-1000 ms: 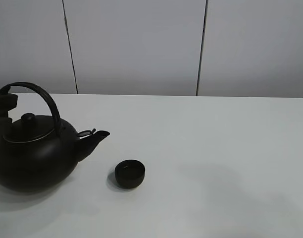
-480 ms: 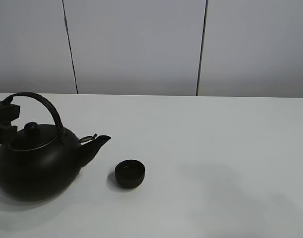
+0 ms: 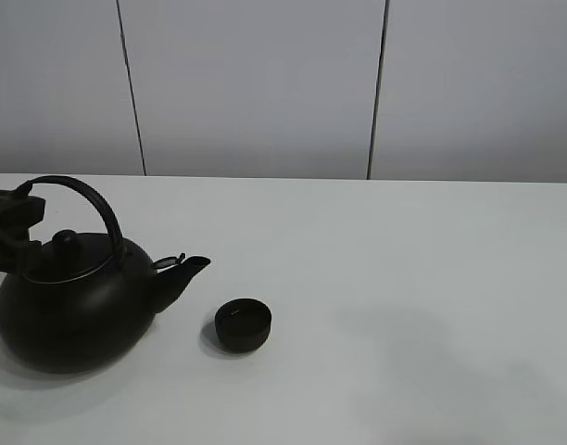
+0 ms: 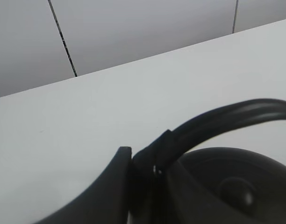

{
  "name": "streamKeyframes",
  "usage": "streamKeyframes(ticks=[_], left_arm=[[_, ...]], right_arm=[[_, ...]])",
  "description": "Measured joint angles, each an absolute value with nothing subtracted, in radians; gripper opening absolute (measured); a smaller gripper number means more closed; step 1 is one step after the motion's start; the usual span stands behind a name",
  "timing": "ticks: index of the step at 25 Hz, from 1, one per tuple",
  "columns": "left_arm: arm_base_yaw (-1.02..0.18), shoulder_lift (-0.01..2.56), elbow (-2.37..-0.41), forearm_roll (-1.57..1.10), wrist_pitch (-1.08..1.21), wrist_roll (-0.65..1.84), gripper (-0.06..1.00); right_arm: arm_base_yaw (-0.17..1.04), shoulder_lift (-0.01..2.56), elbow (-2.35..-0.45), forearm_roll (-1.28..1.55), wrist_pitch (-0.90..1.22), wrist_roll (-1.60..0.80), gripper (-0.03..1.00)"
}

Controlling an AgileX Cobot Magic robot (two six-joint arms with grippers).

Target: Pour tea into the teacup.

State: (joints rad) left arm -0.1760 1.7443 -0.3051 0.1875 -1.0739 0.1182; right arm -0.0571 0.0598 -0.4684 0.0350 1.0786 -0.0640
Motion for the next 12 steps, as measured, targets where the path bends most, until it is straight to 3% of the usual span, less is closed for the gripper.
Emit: streamKeyframes(ticks=[5, 12], left_arm=[[-0.176, 1.744, -0.305, 0.207, -1.076, 0.124, 0.13], [-0.176, 1.744, -0.308, 0.224, -1.096, 0.112, 0.26]], right_arm=[[-0.057, 0.06, -0.468, 0.035, 1.079, -0.064, 0.46], [-0.057, 0.06, -0.468, 0.035, 1.079, -0.064, 0.46]])
